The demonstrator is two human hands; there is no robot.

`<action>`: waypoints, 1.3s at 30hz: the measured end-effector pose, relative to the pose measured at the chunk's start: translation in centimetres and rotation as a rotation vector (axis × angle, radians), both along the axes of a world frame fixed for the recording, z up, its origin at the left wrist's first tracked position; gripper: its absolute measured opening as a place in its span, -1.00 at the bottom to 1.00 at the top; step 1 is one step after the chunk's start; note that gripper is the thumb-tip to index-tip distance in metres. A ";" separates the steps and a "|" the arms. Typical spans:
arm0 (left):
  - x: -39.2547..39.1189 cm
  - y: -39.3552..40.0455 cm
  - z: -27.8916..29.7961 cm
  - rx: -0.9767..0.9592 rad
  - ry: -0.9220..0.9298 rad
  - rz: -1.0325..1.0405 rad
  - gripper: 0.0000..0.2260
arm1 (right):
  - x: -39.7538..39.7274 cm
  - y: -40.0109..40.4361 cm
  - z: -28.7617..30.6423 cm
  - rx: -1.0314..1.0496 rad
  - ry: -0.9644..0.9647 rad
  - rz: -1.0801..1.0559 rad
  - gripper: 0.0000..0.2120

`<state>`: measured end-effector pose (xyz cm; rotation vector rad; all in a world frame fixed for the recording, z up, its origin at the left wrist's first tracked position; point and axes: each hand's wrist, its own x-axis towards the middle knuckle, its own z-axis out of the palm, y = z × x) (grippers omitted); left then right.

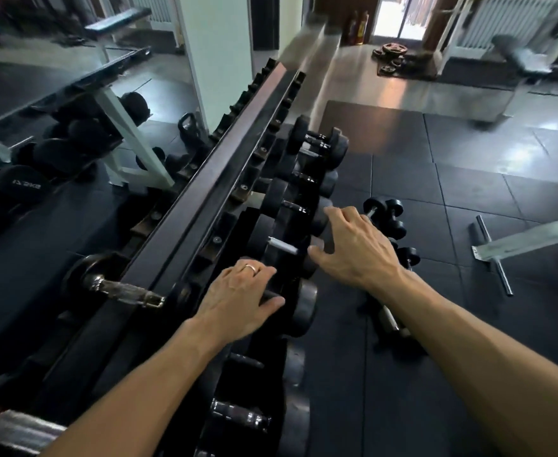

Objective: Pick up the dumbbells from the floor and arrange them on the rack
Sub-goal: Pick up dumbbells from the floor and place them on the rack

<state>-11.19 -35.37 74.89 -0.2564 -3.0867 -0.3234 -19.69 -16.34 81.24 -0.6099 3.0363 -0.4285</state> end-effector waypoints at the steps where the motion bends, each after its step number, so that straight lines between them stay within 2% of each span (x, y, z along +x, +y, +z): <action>1: -0.4 2.0 -0.1 0.008 -0.005 -0.004 -0.47 | -0.3 2.0 0.1 0.003 0.009 -0.003 -0.35; 13: -7.1 27.1 -4.6 0.025 -0.137 -0.035 -0.47 | -6.5 28.3 -5.1 0.042 -0.100 -0.093 -0.37; 21: -13.7 35.7 -11.3 0.036 -0.268 -0.082 -0.48 | -15.1 36.9 -11.9 0.082 -0.224 -0.163 -0.38; 26: -20.5 38.6 -18.9 0.044 -0.369 -0.090 -0.51 | -23.0 38.5 -18.3 0.112 -0.248 -0.162 -0.41; 31: -26.0 40.9 -27.4 0.040 -0.447 -0.048 -0.54 | -29.7 39.4 -27.3 0.152 -0.329 -0.104 -0.44; 35: -29.5 42.6 -36.7 0.054 -0.498 0.016 -0.54 | -34.1 40.3 -37.0 0.166 -0.352 -0.031 -0.39; 39: -32.2 44.7 -48.6 0.077 -0.544 0.101 -0.54 | -37.9 40.5 -48.9 0.197 -0.381 0.063 -0.37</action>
